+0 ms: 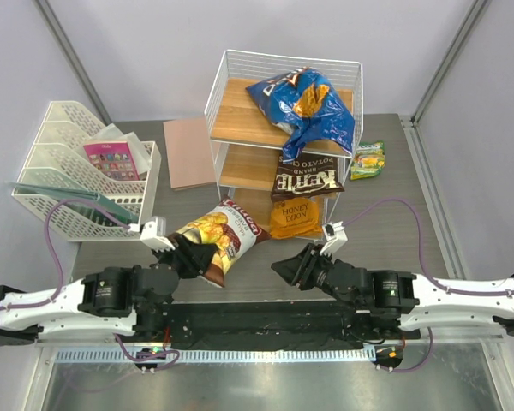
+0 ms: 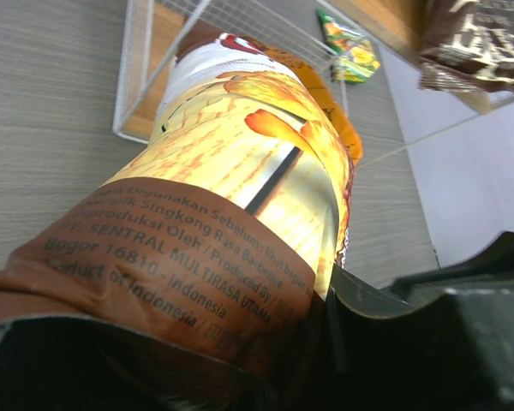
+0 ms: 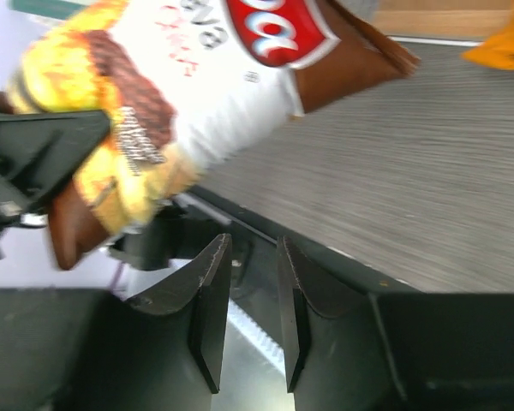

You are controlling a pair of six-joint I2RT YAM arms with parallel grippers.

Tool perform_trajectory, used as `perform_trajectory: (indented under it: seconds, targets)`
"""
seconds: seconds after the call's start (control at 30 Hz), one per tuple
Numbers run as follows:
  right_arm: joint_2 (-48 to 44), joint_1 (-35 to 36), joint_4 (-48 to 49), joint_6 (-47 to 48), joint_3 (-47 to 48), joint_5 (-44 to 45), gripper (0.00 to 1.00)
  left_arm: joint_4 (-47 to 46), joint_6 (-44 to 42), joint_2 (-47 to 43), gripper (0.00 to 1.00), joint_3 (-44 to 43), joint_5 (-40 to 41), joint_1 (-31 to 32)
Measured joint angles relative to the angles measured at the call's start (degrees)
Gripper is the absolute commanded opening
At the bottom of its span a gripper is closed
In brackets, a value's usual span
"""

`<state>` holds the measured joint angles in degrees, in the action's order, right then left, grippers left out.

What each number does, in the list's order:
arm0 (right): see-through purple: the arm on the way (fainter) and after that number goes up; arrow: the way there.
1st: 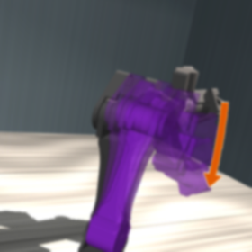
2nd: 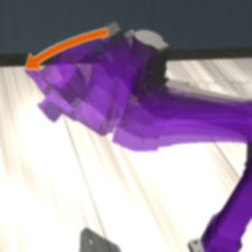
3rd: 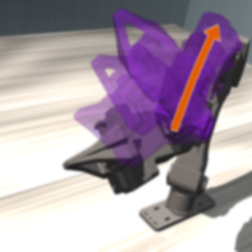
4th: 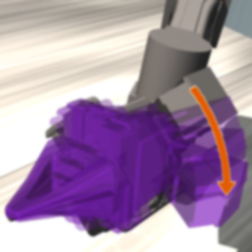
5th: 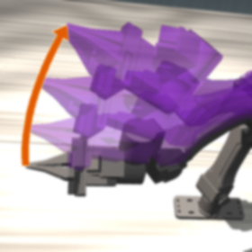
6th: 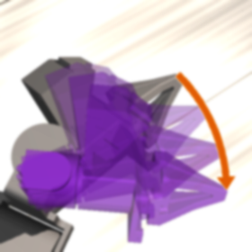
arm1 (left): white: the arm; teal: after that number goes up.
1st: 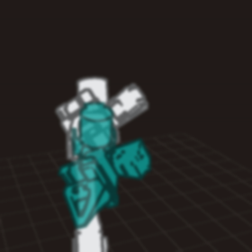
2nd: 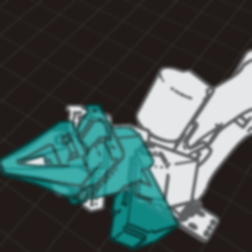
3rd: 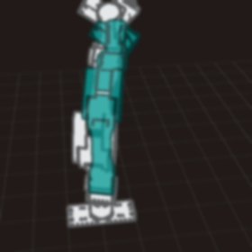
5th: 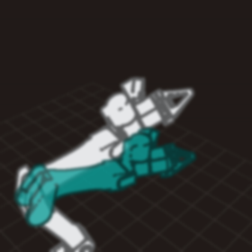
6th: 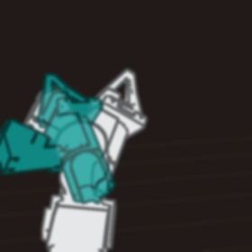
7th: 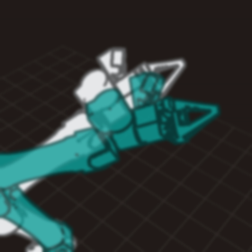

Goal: Place and organize the chips bags onto the shelf
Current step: Pick up the potato chip from the center of the board, then place the potato chip on the shelf.

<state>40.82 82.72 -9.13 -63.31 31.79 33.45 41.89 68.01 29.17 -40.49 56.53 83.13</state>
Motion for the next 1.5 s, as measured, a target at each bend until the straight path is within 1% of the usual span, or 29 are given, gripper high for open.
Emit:
perform_trajectory:
  seconds: [0.13,0.2,0.27,0.37,0.5,0.83,1.0,1.1,1.2,1.33,1.5]
  targets:
    - [0.17,0.0,-8.52,0.2,1.97,2.73,0.33,-5.7,-6.71,-0.76,0.0,0.44,-1.7,-0.02]
    - [2.38,0.0,-14.53,0.31,6.14,4.48,0.33,-6.73,-9.27,0.04,0.0,-0.92,-3.1,-0.04]
    - [4.2,0.0,-17.55,0.79,9.86,6.03,0.33,-6.86,-11.85,1.92,0.0,-4.11,-4.48,-0.07]
    - [5.03,0.0,-20.06,1.66,13.09,8.04,0.33,-6.71,-14.45,5.03,0.0,-10.05,-4.44,-0.07]
    - [3.98,0.0,-22.97,1.92,13.2,9.55,0.33,-4.44,-16.98,7.93,0.0,-13.57,-3.93,0.0]
    - [-4.35,0.0,-29.42,1.84,12.5,13.51,0.33,-0.85,-23.34,15.26,0.0,-22.21,-2.14,-0.02]
    - [-4.44,0.0,-30.62,1.86,12.48,14.49,0.33,2.67,-23.3,16.48,0.0,-28.35,-2.36,-0.02]
    - [-4.46,0.0,-31.21,1.92,12.48,15.06,0.33,8.79,-21.4,20.37,0.0,-36.46,-2.93,-0.02]
    - [-4.72,0.0,-31.39,1.99,12.22,15.47,0.33,11.78,-20.24,24.35,0.0,-43.06,-3.54,-0.02]
    - [-6.1,0.0,-31.74,2.16,12.0,15.8,0.33,11.58,-20.22,26.14,0.0,-44.28,-3.32,0.02]
    - [-7.74,0.0,-31.93,2.21,11.91,16.22,0.33,9.51,-20.68,23.43,0.0,-42.25,-1.99,-0.02]
